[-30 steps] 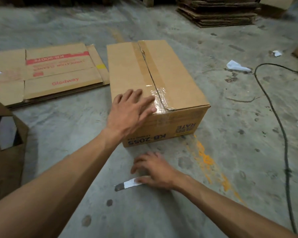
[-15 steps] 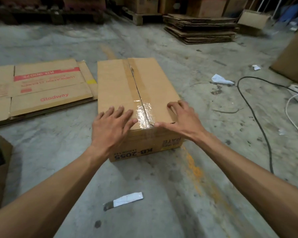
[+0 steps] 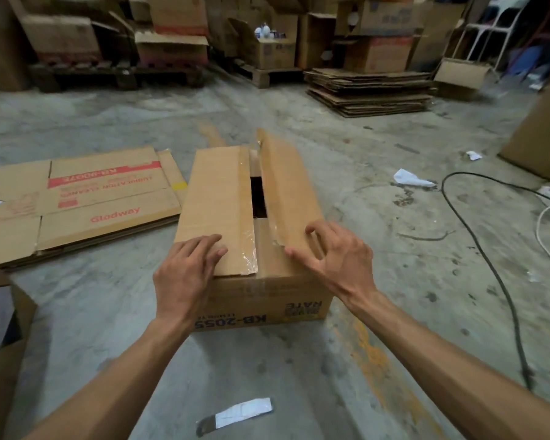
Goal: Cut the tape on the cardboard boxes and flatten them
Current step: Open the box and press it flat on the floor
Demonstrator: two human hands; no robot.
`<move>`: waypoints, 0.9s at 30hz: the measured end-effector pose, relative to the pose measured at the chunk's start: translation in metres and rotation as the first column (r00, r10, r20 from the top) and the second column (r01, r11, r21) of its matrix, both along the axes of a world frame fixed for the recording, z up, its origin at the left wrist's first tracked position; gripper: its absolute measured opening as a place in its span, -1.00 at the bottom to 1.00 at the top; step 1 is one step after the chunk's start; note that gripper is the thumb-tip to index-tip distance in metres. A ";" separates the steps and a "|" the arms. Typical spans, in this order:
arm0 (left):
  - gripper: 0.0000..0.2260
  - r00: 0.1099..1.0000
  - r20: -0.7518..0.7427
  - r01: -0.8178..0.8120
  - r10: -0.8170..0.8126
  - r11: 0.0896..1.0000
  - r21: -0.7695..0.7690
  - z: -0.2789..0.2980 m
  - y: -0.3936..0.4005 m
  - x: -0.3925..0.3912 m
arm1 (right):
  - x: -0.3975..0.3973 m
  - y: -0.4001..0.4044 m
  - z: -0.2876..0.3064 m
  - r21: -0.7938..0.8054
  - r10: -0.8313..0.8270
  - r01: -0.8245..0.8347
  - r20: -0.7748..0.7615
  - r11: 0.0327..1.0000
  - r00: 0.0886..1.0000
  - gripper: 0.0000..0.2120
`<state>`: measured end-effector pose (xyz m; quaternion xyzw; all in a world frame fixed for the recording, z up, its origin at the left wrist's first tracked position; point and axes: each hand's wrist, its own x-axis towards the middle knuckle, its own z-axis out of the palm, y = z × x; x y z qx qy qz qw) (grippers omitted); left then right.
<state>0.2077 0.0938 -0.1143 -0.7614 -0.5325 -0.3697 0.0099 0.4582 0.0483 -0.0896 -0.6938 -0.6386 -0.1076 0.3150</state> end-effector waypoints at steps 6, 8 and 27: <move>-0.44 0.942 0.305 -0.149 0.138 0.989 0.013 0.008 0.002 -0.005 | 0.000 -0.007 0.009 0.236 0.075 0.043 -0.469 0.971 0.880 -0.31; -0.38 0.896 0.391 -0.221 0.209 0.975 -0.014 0.012 0.003 -0.002 | 0.001 -0.013 0.002 0.203 0.038 0.094 -0.563 0.975 0.825 -0.37; -0.57 0.936 0.140 0.349 -0.323 0.908 -0.231 0.024 -0.001 0.037 | -0.080 -0.034 -0.007 -0.152 -0.133 -0.031 -0.929 0.988 0.346 -0.77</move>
